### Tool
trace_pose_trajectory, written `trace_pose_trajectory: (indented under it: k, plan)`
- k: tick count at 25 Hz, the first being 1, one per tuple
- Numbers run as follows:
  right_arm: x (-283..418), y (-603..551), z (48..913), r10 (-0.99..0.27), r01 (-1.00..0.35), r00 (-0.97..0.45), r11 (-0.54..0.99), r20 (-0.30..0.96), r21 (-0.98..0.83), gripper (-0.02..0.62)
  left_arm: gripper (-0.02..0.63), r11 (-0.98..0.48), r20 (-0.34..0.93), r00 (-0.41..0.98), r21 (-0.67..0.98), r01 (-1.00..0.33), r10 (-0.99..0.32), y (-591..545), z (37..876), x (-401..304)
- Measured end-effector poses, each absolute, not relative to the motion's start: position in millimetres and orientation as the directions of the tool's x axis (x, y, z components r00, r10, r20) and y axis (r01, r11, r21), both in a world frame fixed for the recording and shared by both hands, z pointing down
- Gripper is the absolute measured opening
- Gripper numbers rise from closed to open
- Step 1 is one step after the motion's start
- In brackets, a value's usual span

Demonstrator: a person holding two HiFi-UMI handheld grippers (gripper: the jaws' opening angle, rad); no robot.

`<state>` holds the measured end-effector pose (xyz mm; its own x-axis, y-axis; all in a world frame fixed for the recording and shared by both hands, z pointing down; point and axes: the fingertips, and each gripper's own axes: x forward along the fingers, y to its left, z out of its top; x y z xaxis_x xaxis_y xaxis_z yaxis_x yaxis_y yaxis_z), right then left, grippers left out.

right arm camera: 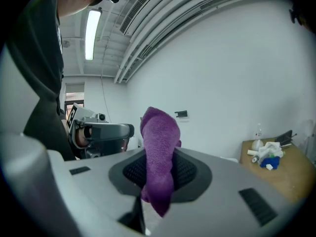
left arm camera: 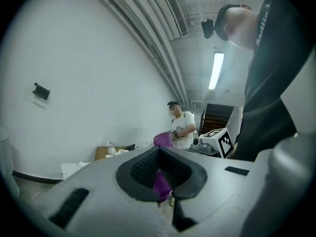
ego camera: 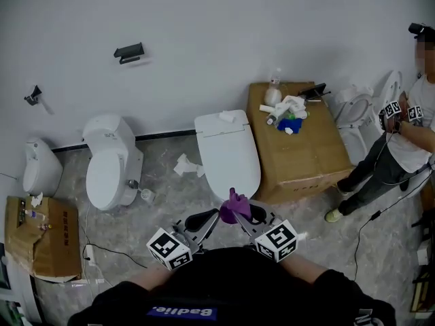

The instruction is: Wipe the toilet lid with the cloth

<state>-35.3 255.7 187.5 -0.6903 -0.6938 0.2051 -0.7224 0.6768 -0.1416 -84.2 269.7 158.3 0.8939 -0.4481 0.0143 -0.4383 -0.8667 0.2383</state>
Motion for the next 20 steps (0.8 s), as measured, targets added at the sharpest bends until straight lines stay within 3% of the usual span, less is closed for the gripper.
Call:
trace_pose_trajectory:
  k: [20]
  plan:
    - [-23, 265, 189, -0.703, -0.731, -0.681, 0.672, 0.204, -0.124, 0.095, 0.018, -0.883, 0.032, 0.905, 0.21, -0.421, -0.424, 278, 159, -66]
